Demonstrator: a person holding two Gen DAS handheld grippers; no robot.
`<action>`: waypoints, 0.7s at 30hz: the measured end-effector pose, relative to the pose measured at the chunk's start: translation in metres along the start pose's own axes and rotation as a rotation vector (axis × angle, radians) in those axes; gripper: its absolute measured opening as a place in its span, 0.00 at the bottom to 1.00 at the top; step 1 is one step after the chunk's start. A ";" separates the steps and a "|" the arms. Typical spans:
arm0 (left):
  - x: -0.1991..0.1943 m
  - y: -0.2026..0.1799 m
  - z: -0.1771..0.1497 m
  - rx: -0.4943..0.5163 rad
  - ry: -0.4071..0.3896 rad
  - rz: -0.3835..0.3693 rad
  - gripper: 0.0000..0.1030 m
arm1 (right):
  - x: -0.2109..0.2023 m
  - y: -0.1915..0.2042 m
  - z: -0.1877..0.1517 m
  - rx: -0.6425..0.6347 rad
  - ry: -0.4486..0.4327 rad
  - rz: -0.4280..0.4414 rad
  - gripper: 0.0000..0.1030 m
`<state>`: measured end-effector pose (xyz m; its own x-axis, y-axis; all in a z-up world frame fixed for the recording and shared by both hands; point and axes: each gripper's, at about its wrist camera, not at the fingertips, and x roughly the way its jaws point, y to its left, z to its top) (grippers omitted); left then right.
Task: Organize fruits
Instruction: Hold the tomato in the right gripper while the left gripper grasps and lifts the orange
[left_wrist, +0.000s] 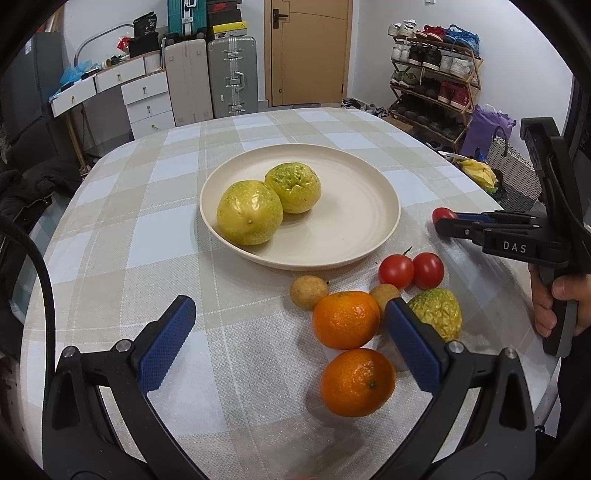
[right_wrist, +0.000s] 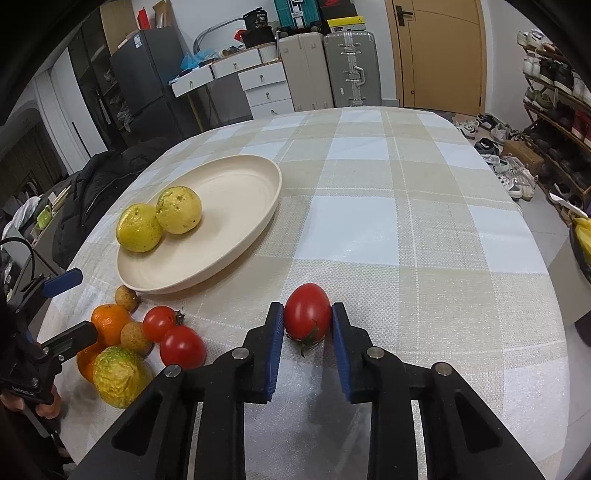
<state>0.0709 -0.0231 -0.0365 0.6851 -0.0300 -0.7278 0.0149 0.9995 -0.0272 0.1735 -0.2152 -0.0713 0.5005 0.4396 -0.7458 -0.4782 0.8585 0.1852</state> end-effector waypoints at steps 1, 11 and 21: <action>0.000 0.000 0.000 0.002 0.002 -0.001 0.99 | -0.002 0.002 0.000 -0.007 -0.007 0.011 0.25; 0.009 -0.004 -0.003 0.010 0.038 -0.009 0.99 | -0.019 0.032 0.002 -0.086 -0.051 0.071 0.25; 0.022 -0.003 -0.007 -0.032 0.092 -0.101 0.77 | -0.022 0.036 0.005 -0.093 -0.052 0.071 0.25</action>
<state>0.0806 -0.0266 -0.0570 0.6117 -0.1324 -0.7799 0.0564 0.9907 -0.1240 0.1488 -0.1924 -0.0456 0.4987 0.5137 -0.6981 -0.5777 0.7974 0.1741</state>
